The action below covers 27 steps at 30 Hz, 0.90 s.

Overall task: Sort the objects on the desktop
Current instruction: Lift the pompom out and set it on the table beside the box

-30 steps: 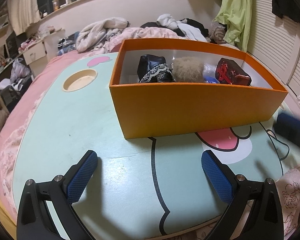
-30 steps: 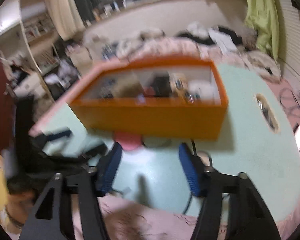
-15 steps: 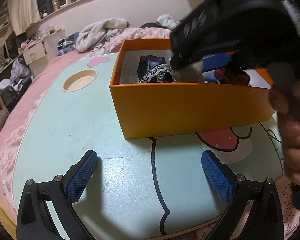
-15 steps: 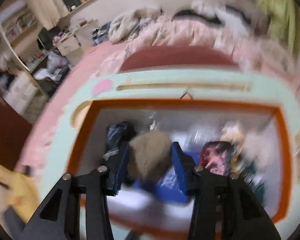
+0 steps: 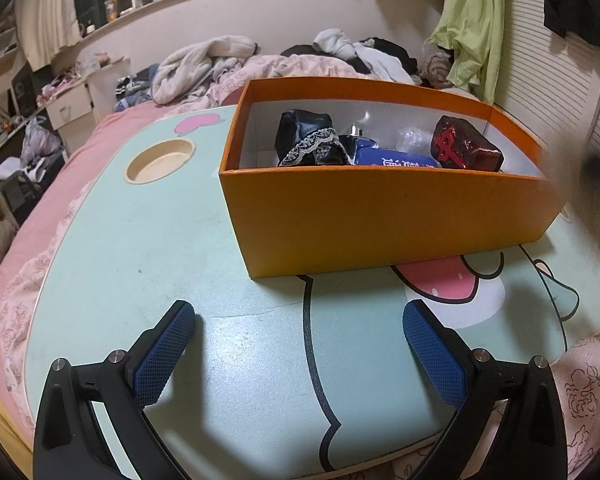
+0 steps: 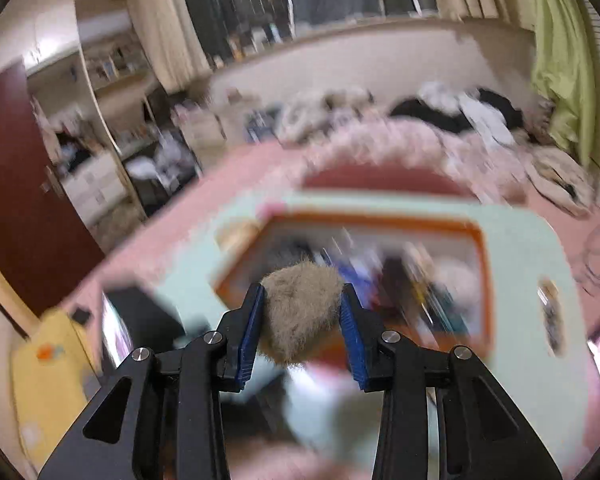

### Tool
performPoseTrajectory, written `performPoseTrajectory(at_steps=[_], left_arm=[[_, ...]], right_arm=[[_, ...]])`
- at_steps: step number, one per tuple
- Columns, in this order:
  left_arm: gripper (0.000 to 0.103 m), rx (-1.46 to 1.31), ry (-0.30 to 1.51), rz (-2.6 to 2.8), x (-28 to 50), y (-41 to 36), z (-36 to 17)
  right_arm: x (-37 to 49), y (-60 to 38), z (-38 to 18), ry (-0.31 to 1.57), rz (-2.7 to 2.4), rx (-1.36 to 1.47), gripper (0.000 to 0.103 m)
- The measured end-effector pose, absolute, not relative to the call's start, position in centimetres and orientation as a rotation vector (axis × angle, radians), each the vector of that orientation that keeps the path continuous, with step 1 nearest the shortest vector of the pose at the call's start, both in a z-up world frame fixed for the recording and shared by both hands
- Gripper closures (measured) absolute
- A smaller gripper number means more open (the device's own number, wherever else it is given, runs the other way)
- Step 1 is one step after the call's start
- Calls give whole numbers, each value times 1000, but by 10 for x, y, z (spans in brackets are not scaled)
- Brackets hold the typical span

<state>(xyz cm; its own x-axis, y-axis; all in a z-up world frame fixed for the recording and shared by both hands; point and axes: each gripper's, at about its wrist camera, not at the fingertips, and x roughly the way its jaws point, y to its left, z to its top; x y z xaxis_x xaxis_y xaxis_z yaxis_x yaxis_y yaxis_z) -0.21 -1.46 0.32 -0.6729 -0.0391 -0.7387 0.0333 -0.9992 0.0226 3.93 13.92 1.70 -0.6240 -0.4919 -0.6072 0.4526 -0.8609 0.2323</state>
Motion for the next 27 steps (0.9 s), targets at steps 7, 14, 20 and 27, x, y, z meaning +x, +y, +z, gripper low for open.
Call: performPoseTrajectory(at_steps=[7, 14, 20, 27], left_arm=[[0, 1253, -11, -2838, -3, -14, 3], [0, 1253, -10, -2837, -4, -14, 2], [0, 1258, -18, -2833, 0, -14, 2], [6, 1308, -52, -2860, 3, -11, 4]], right_arm=[[10, 161, -49, -191, -2467, 1159, 62], [41, 169, -50, -71, -2603, 1062, 21], [24, 158, -84, 135, -2603, 1222, 9], [18, 154, -94, 141, -2597, 1220, 4]])
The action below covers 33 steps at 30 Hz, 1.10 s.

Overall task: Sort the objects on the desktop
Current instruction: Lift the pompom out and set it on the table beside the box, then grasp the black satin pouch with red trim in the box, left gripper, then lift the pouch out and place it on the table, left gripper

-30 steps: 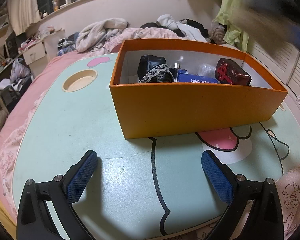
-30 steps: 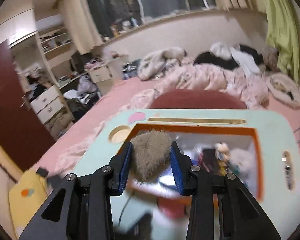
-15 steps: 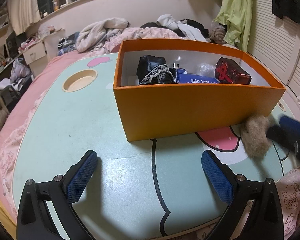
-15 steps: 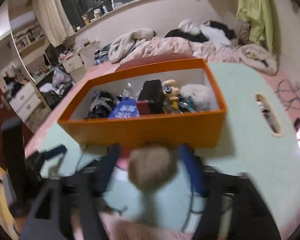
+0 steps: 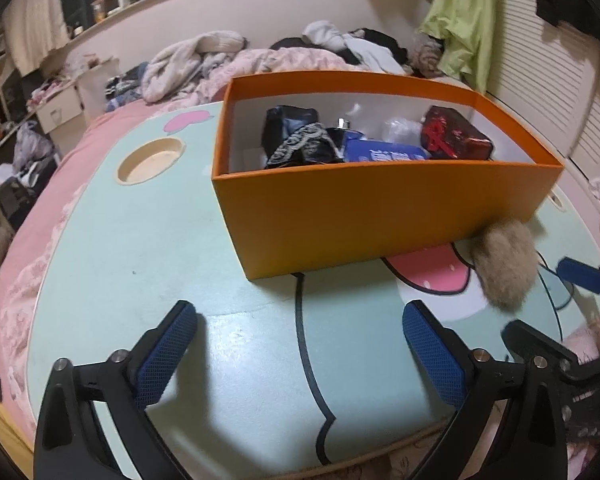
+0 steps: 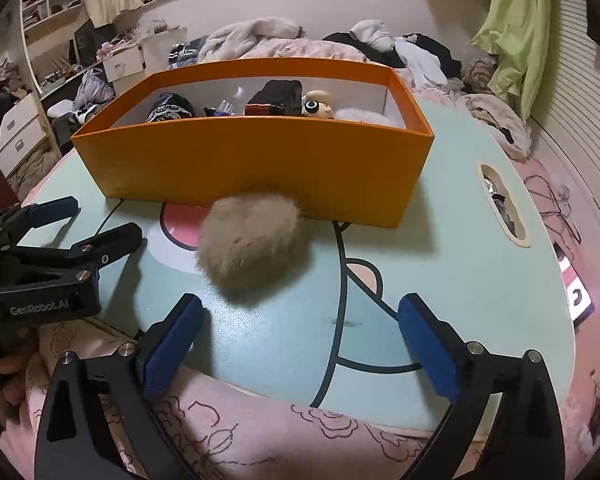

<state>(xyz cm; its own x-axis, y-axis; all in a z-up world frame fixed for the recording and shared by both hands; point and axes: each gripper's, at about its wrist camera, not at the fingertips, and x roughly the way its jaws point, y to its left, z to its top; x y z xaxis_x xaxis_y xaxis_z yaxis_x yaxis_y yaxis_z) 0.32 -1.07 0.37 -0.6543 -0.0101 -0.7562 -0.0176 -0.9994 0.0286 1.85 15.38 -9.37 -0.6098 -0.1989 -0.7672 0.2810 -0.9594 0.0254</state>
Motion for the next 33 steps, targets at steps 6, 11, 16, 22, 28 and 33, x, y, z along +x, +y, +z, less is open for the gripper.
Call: performPoseTrajectory(at_steps=[6, 11, 16, 22, 28, 33], left_arm=[[35, -1011, -120, 2795, 34, -12, 67], [31, -1047, -103, 2704, -26, 27, 106], [16, -1208, 39, 2693, -88, 74, 91], [77, -1378, 15, 2590, -115, 84, 49], [77, -1143, -206, 2667, -75, 37, 81], [77, -986, -174, 2751, -8, 4, 104]], right_arm=[[32, 158, -93, 144, -2608, 1211, 4], [36, 159, -91, 145, -2609, 1211, 4], [37, 159, -91, 144, -2608, 1210, 4], [37, 159, -91, 143, -2607, 1211, 3], [39, 159, -90, 142, -2608, 1212, 3], [39, 160, -89, 141, -2607, 1212, 3]])
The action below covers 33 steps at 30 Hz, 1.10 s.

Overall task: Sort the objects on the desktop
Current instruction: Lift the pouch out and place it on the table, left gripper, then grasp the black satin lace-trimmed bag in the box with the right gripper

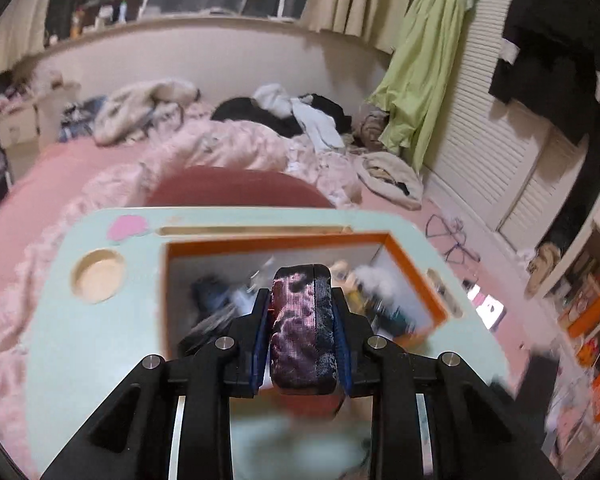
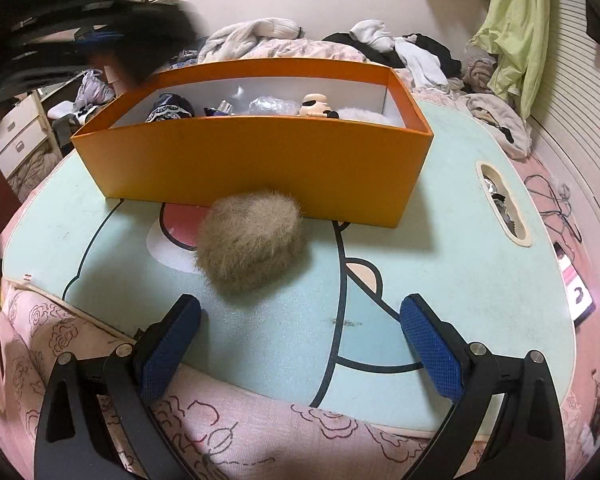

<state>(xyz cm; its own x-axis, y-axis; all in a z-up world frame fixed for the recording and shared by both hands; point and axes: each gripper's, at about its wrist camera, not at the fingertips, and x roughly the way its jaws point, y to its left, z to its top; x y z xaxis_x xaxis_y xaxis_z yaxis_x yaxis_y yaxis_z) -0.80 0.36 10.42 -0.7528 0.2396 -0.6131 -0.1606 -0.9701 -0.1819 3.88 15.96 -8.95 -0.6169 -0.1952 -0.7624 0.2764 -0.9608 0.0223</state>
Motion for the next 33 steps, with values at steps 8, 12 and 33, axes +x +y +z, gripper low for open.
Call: performPoseTrajectory(at_steps=[8, 12, 33], left_arm=[[76, -1206, -157, 2687, -14, -4, 30], [53, -1197, -104, 2709, -16, 4, 27], [0, -1185, 87, 2832, 18, -12, -3]], right_arm=[[39, 161, -89, 141, -2605, 1213, 3], [40, 161, -89, 139, -2605, 1213, 3], [47, 171, -83, 66, -2594, 1177, 9]])
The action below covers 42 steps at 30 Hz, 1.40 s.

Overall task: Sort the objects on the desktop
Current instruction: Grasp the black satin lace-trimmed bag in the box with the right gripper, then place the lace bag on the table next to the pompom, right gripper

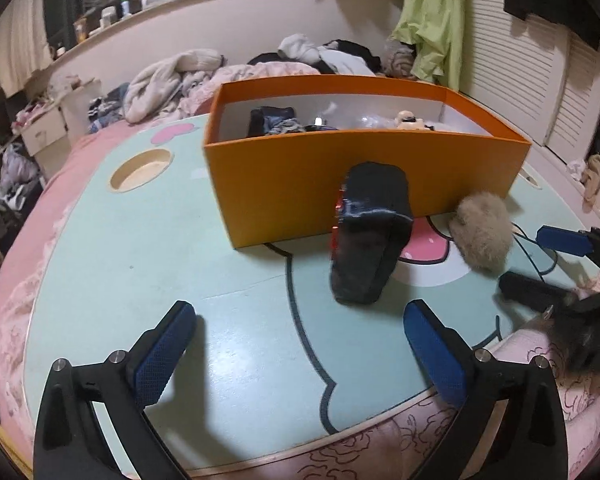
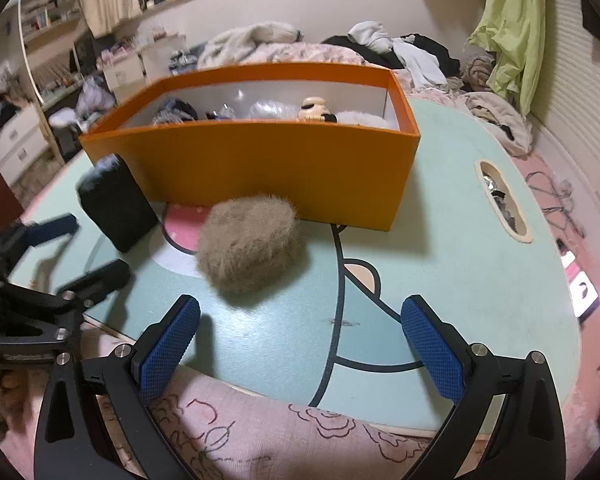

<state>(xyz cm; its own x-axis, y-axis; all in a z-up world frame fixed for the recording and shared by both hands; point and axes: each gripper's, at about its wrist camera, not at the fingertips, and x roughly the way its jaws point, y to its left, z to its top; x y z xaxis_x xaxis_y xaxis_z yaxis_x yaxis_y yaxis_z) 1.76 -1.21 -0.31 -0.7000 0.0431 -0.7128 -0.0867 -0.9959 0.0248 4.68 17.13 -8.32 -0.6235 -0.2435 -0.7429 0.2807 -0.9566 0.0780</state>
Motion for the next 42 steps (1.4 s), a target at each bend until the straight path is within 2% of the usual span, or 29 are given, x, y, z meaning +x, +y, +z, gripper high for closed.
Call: performPoseTrajectory(at_steps=[1, 2, 3, 5, 8, 10, 12, 13, 14, 15, 17, 20, 21, 22, 24, 26, 27, 28, 30, 34, 38, 42], left_arm=[[0, -1191, 72, 2870, 19, -16, -3], [0, -1193, 61, 2905, 22, -18, -1], [0, -1197, 49, 2929, 23, -23, -1], [0, -1206, -4, 2938, 23, -31, -2], [0, -1211, 7, 2935, 22, -31, -3], [0, -1206, 12, 2933, 23, -29, -3], [0, -1211, 14, 2933, 24, -26, -3], [0, -1211, 15, 2934, 23, -24, -2], [0, -1209, 16, 2934, 25, -24, -2], [0, -1209, 14, 2934, 25, -24, -2], [0, -1207, 14, 2934, 26, -23, -2], [0, -1200, 9, 2931, 26, -26, -2], [0, -1201, 7, 2930, 26, -26, -2], [0, -1200, 6, 2930, 26, -26, -2], [0, -1194, 8, 2929, 27, -25, -1], [0, -1195, 6, 2929, 28, -23, -2], [0, -1194, 8, 2930, 28, -23, -2], [0, -1193, 8, 2930, 28, -24, -2], [0, -1195, 8, 2929, 28, -23, -2], [0, -1194, 8, 2929, 28, -23, -2], [0, -1194, 8, 2929, 28, -24, -1], [0, -1196, 10, 2928, 29, -24, -1]], right_arm=[[51, 178, -77, 2, -2593, 1124, 17], [51, 178, -77, 2, -2593, 1124, 29], [54, 180, -71, -22, -2598, 1083, 38], [61, 181, -59, -61, -2587, 987, 45], [59, 178, -30, -225, -2491, 886, 46], [39, 163, -9, -336, -2349, 914, 46], [14, 140, 8, -371, -2267, 963, 46], [-8, 113, 20, -351, -2239, 1003, 46], [-8, 113, 20, -351, -2239, 1003, 51], [-31, 82, 24, -242, -2259, 1048, 52], [-42, 69, 23, -185, -2268, 1077, 52], [-71, 42, -4, -91, -2246, 1248, 55], [-77, 37, -18, -74, -2222, 1321, 72], [-82, 34, -27, -39, -2230, 1377, 79], [-79, 48, -20, -52, -2236, 1336, 84], [-75, 56, -11, -84, -2238, 1305, 85], [-56, 83, 23, -179, -2244, 1153, 85], [-56, 83, 23, -179, -2244, 1153, 85], [-32, 107, 57, -237, -2253, 1022, 85], [43, 168, 116, -226, -2300, 895, 85], [73, 207, 113, -216, -2318, 983, 85], [84, 227, 67, -145, -2391, 1159, 85]])
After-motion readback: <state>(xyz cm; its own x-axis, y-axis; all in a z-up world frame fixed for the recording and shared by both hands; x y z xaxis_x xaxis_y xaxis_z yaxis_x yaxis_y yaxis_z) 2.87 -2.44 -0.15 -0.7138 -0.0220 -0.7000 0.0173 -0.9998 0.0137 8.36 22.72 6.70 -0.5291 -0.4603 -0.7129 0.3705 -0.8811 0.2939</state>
